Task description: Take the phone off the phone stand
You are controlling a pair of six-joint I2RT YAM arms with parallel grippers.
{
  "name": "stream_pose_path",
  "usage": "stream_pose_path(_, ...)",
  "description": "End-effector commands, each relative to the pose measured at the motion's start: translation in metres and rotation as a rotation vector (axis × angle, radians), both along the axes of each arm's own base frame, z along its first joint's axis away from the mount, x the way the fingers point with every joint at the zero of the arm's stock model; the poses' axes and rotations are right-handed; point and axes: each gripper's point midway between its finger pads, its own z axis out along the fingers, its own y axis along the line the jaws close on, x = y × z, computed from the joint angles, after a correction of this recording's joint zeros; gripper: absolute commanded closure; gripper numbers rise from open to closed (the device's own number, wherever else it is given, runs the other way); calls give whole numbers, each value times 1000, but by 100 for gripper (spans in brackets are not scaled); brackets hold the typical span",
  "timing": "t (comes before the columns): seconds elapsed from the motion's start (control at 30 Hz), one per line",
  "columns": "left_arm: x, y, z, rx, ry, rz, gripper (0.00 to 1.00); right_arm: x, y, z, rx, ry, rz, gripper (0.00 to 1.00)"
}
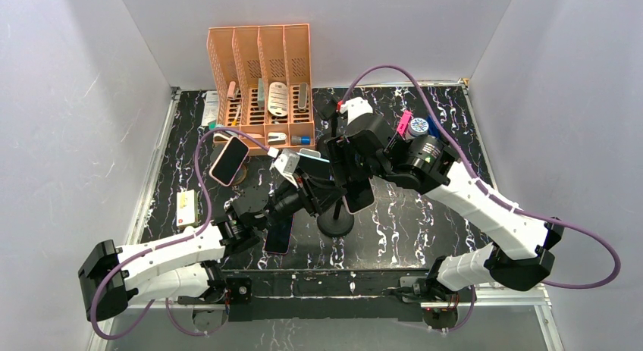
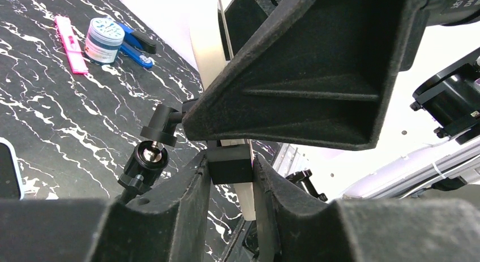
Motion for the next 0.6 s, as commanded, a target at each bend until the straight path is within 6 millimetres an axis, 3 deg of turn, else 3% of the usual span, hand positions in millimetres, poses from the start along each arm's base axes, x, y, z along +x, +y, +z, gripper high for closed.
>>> stream_pose_path(0.0,6,2,23,-58,-28,31,93,-2,21,24,149,-4,11,91)
stream_pose_path(0.07,6,2,22,-63,-16,33,100,-3,19,25,155,-9,10,67)
stream_pose_path(0.13,6,2,19,-67,2,33,100,-5,15,28,173,-23,8,44)
stream_pose_path(0.27,7,2,14,-65,22,38,100,-5,8,36,202,-54,1,14)
stream_pose_path(0.4,9,3,10,-66,41,53,100,-6,1,44,212,-79,-10,2)
stream_pose_path(0.57,11,4,7,-73,62,65,100,-7,-11,43,222,-113,-22,1)
